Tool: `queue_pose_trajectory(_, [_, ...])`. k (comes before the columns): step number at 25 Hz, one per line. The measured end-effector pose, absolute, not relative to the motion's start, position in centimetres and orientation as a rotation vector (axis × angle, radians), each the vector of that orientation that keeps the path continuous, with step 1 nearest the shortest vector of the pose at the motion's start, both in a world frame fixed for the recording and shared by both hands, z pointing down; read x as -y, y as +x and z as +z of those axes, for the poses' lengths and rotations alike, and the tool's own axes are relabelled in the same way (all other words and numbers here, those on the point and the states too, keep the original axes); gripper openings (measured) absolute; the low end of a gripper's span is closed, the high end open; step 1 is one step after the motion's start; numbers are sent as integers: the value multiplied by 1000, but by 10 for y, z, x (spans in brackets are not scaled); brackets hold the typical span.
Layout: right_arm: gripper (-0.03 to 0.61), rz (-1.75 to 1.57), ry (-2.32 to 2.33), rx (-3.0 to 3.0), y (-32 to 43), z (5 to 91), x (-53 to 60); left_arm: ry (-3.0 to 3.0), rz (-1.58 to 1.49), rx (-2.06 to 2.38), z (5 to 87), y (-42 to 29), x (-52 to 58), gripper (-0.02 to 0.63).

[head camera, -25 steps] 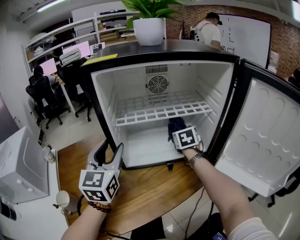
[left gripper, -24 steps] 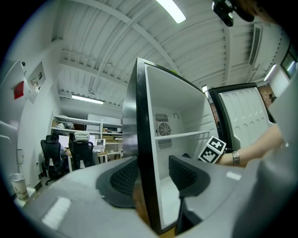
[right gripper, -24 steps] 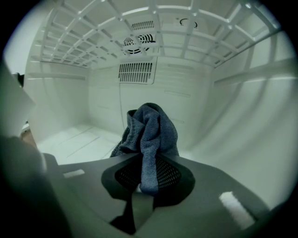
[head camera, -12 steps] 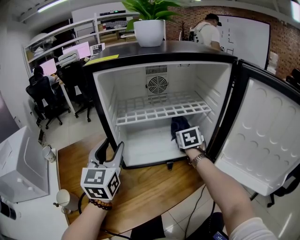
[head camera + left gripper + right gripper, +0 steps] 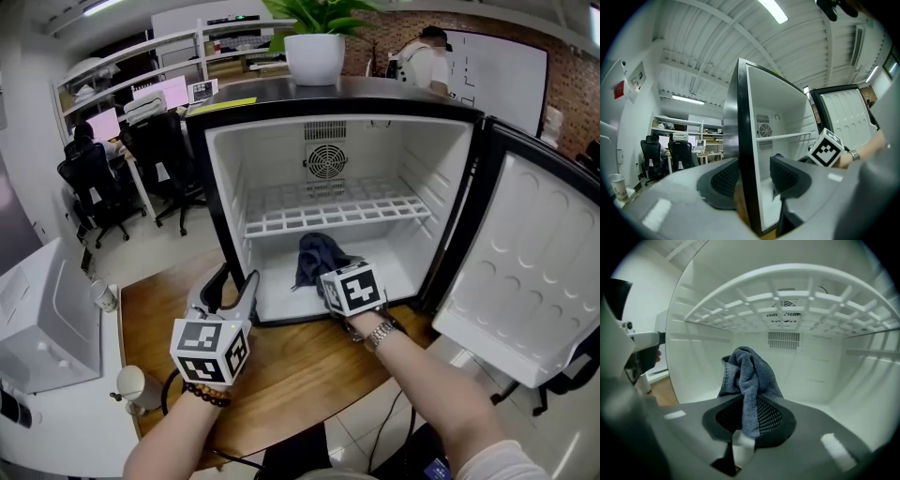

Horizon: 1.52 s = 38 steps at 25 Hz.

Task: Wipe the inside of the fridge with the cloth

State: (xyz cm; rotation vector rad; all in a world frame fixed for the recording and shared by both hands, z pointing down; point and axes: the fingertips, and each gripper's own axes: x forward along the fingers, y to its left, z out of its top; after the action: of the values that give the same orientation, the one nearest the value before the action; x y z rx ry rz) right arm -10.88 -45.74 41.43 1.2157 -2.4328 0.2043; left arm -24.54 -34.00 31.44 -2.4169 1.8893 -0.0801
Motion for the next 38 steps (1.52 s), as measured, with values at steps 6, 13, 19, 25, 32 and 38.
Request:
queue_pose_trajectory(6, [60, 177, 1024, 2518, -174, 422, 412, -2423, -79, -1892, 314, -245, 340, 222])
queue_pose_trajectory(13, [60, 148, 925, 2513, -210, 446, 391, -2424, -75, -1888, 315, -245, 340, 222])
queue_pose_trajectory(19, [60, 152, 966, 2486, -195, 458, 396, -2417, -74, -1888, 314, -246, 339, 222])
queue_pose_trajectory(25, [60, 151, 1032, 2453, -165, 460, 402, -2402, -69, -1893, 314, -246, 339, 222])
queue_pose_trajectory(32, [60, 194, 1152, 2415, -114, 462, 415, -2393, -66, -1906, 314, -246, 339, 222])
queue_pose_trajectory(38, [60, 244, 1252, 2384, -75, 463, 424, -2389, -65, -1907, 314, -246, 339, 222])
